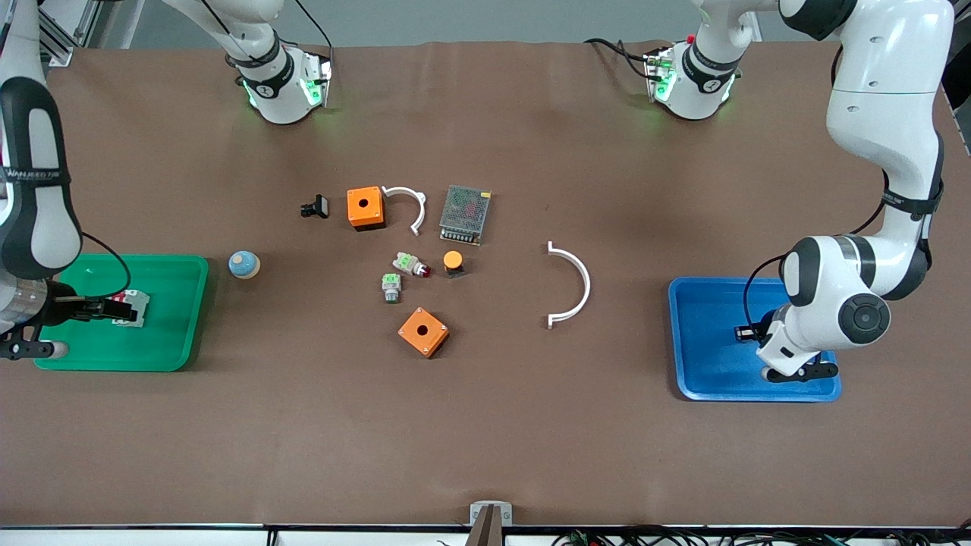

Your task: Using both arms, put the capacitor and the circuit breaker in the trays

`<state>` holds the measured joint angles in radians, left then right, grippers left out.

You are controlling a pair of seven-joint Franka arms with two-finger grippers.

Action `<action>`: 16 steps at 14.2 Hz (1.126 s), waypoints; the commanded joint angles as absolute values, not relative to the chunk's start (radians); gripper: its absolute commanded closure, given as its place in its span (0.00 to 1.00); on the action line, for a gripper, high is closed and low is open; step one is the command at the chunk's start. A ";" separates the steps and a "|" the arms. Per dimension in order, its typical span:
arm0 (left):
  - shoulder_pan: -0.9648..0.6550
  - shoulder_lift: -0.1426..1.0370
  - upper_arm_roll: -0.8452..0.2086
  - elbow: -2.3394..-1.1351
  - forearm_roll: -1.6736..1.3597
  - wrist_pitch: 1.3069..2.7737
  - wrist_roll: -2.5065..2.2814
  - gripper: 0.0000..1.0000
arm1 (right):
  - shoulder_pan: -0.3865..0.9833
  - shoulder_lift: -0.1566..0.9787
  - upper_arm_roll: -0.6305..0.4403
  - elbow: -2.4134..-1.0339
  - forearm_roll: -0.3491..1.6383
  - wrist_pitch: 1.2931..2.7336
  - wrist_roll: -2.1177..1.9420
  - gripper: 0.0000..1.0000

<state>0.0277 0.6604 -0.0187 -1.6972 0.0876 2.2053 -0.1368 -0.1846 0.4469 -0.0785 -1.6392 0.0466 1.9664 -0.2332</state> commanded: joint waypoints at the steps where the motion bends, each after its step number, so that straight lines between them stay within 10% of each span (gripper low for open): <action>1: 0.041 0.650 -0.029 -1.729 0.097 2.238 -0.126 0.95 | -0.109 0.399 -0.081 -1.570 0.015 1.785 -0.092 0.00; 3: 0.041 0.646 -0.029 -1.729 0.097 2.237 -0.126 0.88 | -0.072 0.382 -0.078 -1.511 0.015 1.682 -0.048 0.00; 6: 0.035 0.617 -0.037 -1.727 0.097 2.227 -0.127 0.00 | -0.029 0.324 -0.077 -1.499 0.017 1.623 -0.020 0.00; 16: 0.037 0.355 -0.081 -1.723 0.094 1.998 -0.127 0.00 | 0.000 0.270 -0.078 -1.397 0.014 1.497 -0.031 0.00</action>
